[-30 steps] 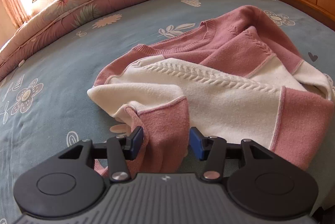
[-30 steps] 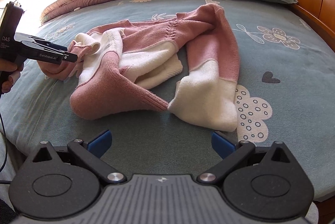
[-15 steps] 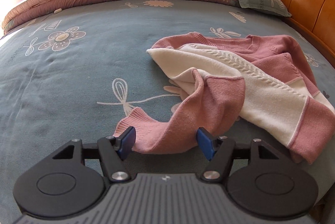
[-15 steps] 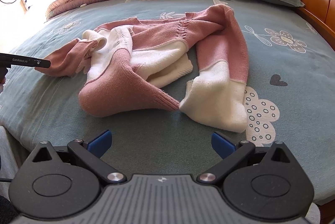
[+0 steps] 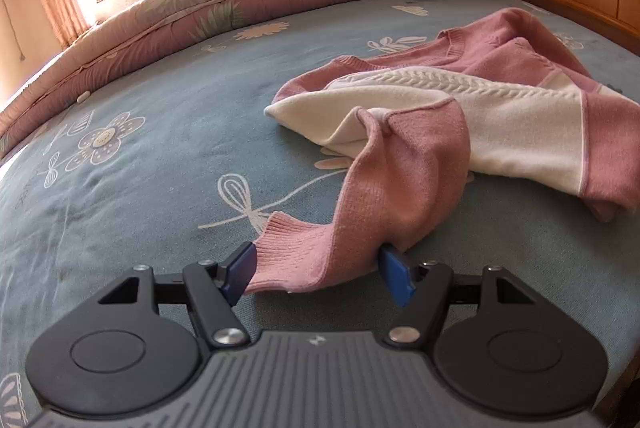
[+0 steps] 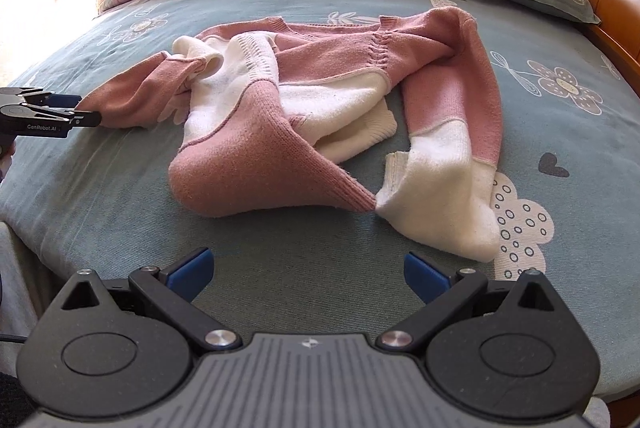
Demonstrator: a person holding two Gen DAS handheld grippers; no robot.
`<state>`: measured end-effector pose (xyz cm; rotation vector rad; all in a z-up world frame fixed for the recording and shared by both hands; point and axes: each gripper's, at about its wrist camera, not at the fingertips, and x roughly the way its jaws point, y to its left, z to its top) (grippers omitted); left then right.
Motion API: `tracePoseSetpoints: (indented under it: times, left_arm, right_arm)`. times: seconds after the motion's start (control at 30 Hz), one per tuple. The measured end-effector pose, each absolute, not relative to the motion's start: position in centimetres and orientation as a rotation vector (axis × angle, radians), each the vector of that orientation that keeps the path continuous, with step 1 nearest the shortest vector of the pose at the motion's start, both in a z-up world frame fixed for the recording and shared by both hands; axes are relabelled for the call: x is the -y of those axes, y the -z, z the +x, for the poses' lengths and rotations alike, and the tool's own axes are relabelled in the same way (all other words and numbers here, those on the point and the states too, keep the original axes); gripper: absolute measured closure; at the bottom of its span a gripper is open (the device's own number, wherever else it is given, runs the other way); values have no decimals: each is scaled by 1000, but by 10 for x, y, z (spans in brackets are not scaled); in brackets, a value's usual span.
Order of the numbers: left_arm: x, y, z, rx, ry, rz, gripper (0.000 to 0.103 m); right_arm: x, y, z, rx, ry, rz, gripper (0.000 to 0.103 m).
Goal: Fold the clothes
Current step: 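Pull the held pink sleeve out across the bed with the left gripper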
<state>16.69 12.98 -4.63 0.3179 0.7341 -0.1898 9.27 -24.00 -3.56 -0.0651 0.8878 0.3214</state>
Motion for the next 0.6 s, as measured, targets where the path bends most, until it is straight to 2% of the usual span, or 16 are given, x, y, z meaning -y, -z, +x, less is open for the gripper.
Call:
tracePoseSetpoints:
  times: [0.13, 0.23, 0.3, 0.4, 0.6]
  left_arm:
    - [-125, 57, 180, -752, 259, 411, 36]
    - [-124, 62, 186, -755, 293, 429, 55]
    - [-126, 61, 187, -769, 321, 389, 76]
    - [-128, 57, 182, -793, 357, 304, 91]
    - [-156, 27, 168, -772, 354, 108, 94]
  right_arm:
    - [233, 35, 94, -899, -320, -85, 0]
    - [230, 36, 95, -909, -313, -93, 0]
    - [228, 36, 96, -910, -311, -99, 0]
    - [225, 34, 95, -907, -317, -105, 0]
    - [221, 31, 91, -894, -331, -111, 0]
